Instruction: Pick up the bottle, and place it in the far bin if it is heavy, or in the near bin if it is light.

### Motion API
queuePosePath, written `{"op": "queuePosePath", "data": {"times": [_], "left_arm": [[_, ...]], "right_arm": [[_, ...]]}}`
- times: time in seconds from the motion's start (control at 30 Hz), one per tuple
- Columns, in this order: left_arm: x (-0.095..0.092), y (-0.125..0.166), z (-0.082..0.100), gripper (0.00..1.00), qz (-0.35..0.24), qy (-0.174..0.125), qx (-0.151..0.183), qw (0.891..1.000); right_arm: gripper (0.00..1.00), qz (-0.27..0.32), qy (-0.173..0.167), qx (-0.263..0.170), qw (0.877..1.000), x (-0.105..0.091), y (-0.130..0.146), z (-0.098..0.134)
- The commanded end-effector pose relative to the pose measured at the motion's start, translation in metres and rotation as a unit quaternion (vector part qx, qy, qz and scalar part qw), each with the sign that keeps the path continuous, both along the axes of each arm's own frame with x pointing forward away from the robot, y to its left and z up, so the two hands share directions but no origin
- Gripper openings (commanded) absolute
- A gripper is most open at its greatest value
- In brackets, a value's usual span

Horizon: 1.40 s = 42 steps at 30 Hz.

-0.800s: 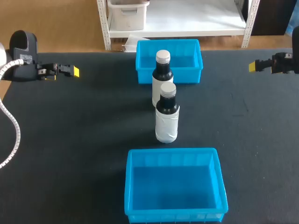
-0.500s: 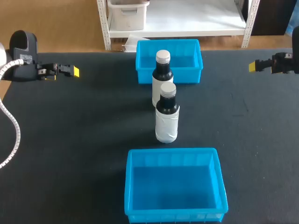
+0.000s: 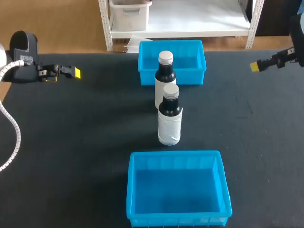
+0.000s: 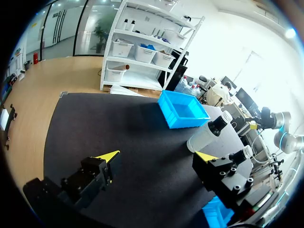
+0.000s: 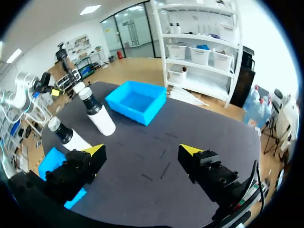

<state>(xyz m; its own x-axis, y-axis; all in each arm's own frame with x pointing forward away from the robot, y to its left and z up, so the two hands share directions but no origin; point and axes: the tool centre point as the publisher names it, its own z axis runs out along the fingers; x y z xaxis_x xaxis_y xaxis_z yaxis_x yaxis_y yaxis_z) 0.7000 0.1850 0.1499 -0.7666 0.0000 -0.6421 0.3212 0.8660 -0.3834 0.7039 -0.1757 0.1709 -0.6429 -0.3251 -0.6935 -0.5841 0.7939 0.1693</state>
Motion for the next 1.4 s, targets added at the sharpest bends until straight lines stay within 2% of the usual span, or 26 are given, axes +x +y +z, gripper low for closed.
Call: {"op": "queuePosePath", "data": {"times": [0.03,0.4,0.47,0.57,0.77,0.87,1.2,1.4], "left_arm": [[0.0,0.0,0.0,1.0,0.0,0.0,0.0,1.0],[0.0,0.0,0.0,1.0,0.0,0.0,0.0,1.0],[0.0,0.0,0.0,1.0,0.0,0.0,0.0,1.0],[0.0,0.0,0.0,1.0,0.0,0.0,0.0,1.0],[0.0,0.0,0.0,1.0,0.0,0.0,0.0,1.0],[0.0,0.0,0.0,1.0,0.0,0.0,0.0,1.0],[0.0,0.0,0.0,1.0,0.0,0.0,0.0,1.0],[0.0,0.0,0.0,1.0,0.0,0.0,0.0,1.0]], "right_arm": [[1.0,0.337,0.003,-0.006,0.941,0.005,-0.009,0.004],[1.0,0.337,0.003,-0.006,0.941,0.005,-0.009,0.004],[1.0,0.376,-0.036,-0.011,0.926,0.003,0.001,0.005],[1.0,0.407,-0.066,-0.025,0.911,-0.003,0.019,0.005],[1.0,0.43,-0.093,-0.024,0.898,-0.02,0.05,0.003],[1.0,0.442,-0.1,-0.023,0.891,-0.03,0.066,0.0],[1.0,0.452,-0.089,-0.008,0.888,-0.058,0.114,-0.02],[1.0,0.468,-0.084,0.002,0.879,-0.065,0.146,-0.034]]}}
